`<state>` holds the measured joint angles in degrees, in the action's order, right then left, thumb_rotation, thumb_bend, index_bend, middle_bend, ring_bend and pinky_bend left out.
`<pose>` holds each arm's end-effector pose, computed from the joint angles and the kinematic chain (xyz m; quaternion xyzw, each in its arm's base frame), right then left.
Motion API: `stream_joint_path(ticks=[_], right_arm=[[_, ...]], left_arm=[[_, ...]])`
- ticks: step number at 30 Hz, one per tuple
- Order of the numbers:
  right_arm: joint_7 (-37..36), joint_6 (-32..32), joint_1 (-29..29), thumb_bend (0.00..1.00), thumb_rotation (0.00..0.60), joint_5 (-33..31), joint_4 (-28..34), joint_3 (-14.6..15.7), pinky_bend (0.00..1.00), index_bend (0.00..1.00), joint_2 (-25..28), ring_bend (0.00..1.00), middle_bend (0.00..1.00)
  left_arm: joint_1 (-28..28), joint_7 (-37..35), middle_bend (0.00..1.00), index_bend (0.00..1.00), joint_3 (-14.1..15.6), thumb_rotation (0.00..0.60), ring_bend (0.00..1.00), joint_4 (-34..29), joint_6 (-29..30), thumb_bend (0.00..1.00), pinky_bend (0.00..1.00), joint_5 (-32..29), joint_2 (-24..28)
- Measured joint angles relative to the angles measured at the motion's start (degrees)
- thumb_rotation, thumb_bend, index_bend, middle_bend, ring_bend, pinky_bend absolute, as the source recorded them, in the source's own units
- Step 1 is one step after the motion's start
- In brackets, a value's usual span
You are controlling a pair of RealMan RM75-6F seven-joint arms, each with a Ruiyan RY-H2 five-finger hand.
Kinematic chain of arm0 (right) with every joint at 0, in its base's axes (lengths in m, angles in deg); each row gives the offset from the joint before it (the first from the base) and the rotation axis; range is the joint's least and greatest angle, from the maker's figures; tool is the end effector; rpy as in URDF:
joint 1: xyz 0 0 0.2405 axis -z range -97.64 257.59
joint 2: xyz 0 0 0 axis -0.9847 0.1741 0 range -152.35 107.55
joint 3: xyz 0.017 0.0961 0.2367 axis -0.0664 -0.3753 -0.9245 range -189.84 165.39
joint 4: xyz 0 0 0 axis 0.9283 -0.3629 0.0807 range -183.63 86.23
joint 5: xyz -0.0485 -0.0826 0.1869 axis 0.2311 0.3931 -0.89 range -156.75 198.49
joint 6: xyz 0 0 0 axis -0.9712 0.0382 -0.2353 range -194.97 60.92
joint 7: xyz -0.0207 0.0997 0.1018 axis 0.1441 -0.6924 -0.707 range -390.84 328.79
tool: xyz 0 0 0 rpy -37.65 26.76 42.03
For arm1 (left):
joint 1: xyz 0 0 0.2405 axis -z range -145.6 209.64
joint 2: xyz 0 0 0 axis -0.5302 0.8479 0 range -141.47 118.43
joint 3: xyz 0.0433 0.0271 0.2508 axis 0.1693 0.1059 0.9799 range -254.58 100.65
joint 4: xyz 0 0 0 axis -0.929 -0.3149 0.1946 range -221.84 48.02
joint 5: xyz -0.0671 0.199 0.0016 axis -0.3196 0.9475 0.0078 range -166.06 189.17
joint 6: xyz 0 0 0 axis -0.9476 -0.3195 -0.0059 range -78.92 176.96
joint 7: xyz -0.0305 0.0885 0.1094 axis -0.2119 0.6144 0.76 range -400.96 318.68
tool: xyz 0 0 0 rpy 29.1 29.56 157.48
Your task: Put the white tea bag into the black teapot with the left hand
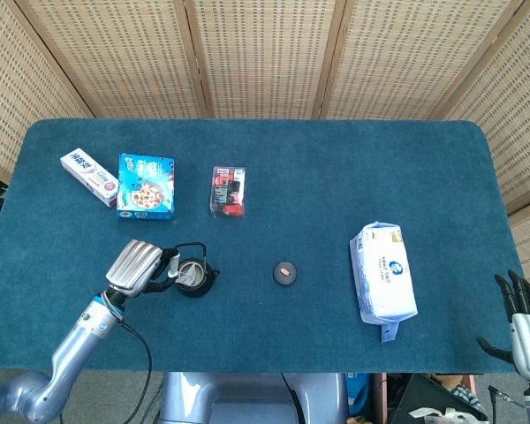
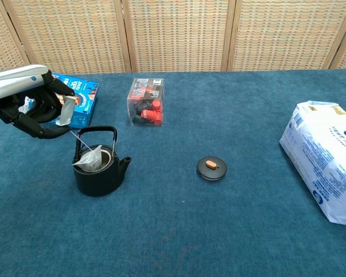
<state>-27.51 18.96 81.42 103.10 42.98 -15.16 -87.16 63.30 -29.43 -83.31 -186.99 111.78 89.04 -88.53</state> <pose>-0.3378 -0.1450 0.1625 0.5602 -0.4104 0.3301 0.6394 -0.1655 0.2817 0.0390 -0.7214 -0.3938 -0.4233 0.3813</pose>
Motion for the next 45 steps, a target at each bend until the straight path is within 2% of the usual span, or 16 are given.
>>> stream_joint_path(ticks=[11,17,23,35,43,45], right_arm=[[-0.1,-0.4,0.0,0.16,0.600,0.0,0.4,0.3,0.03,0.00,0.0,0.00,0.00],[0.0,-0.3,0.1,0.16,0.600,0.0,0.6,0.4,0.03,0.00,0.1,0.00,0.00],[0.3,-0.3,0.1,0.16,0.600,0.1,1.0,0.4,0.03,0.00,0.2,0.00,0.00],[0.8,-0.5,0.2,0.16,0.600,-0.3,1.6,0.4,0.03,0.00,0.4,0.00,0.00],[1.1,-0.7,0.1,0.16,0.600,-0.6,1.7,0.3,0.03,0.00,0.5,0.00,0.00],[1.1,-0.7,0.1,0.16,0.600,-0.6,1.7,0.3,0.03,0.00,0.6,0.00,0.00]], left_arm=[[-2.8,0.4,0.88,0.67,4.3,0.600,0.78,1.0,1.0,0.40,0.73,0.7,-0.2],[-4.3,2.0,0.88,0.67,5.5,0.600,0.78,1.9,2.1,0.40,0.73,0.5,-0.9],[-4.7,3.7,0.87,0.67,5.6,0.600,0.78,2.7,2.2,0.40,0.73,-0.5,-1.5],[-4.6,4.9,0.87,0.55,5.3,0.600,0.78,2.7,1.7,0.40,0.73,-1.2,-1.7],[-4.4,5.9,0.87,0.45,4.9,0.600,0.78,2.4,1.5,0.37,0.73,-1.7,-1.8],[-4.4,6.0,0.87,0.43,4.7,0.600,0.78,2.4,1.5,0.34,0.73,-1.7,-1.8]])
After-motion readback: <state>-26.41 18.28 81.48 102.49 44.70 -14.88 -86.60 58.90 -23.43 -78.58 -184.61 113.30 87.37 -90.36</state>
